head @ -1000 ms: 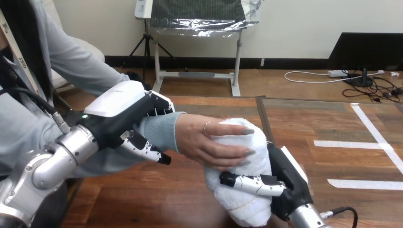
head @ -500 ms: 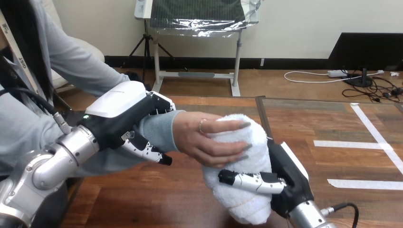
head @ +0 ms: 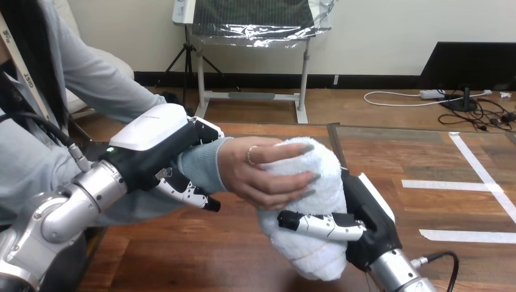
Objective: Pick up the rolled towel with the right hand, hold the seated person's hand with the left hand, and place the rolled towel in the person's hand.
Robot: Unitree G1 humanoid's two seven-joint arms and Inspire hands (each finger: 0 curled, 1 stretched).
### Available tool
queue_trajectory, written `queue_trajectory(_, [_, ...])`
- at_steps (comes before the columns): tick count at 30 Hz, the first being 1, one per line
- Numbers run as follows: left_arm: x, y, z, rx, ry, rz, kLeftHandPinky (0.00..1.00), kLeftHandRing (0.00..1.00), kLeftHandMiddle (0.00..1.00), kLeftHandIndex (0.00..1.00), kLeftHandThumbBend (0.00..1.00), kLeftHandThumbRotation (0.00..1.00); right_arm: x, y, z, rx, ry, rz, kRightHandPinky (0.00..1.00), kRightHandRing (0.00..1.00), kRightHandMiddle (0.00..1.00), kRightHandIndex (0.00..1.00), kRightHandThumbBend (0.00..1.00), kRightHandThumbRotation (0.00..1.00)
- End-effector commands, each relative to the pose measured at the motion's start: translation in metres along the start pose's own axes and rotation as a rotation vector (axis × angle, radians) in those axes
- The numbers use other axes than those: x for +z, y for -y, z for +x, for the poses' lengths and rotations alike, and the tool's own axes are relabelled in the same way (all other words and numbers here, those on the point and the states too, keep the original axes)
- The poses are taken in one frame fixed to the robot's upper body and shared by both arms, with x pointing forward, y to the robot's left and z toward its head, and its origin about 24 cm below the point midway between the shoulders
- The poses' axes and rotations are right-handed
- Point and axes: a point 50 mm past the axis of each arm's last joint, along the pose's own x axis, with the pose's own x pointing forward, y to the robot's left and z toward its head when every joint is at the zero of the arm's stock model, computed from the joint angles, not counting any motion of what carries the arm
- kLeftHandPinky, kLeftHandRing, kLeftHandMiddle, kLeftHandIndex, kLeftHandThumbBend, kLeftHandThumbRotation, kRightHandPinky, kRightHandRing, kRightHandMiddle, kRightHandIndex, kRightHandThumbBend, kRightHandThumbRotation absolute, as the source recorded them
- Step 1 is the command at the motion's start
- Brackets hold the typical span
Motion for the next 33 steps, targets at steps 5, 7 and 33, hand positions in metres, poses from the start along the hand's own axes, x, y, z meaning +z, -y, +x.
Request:
queue_trajectory(5, [0.0141,-0.0202,0.0236,0.103,0.063,0.015,0.34,0.40,0.45,0.46,0.84,0.00,0.1098,-0.0202,0.0436,0.184,0.494,-0.117,0.30,0.38,0.45,0.44,0.77,0.00])
queue_trajectory(7, [0.0140,-0.0202,0.0233,0.104,0.063,0.016,0.34,0.40,0.45,0.46,0.84,0.00,0.1102,-0.0199,0.0439,0.185,0.492,-0.122,0.30,0.38,0.45,0.43,0.77,0.00])
queue_trajectory(33, [0.0132,-0.0211,0.0210,0.108,0.058,0.017,0.34,0.40,0.45,0.47,0.85,0.00,0.1107,-0.0178,0.0483,0.190,0.456,-0.152,0.33,0.40,0.46,0.45,0.79,0.00])
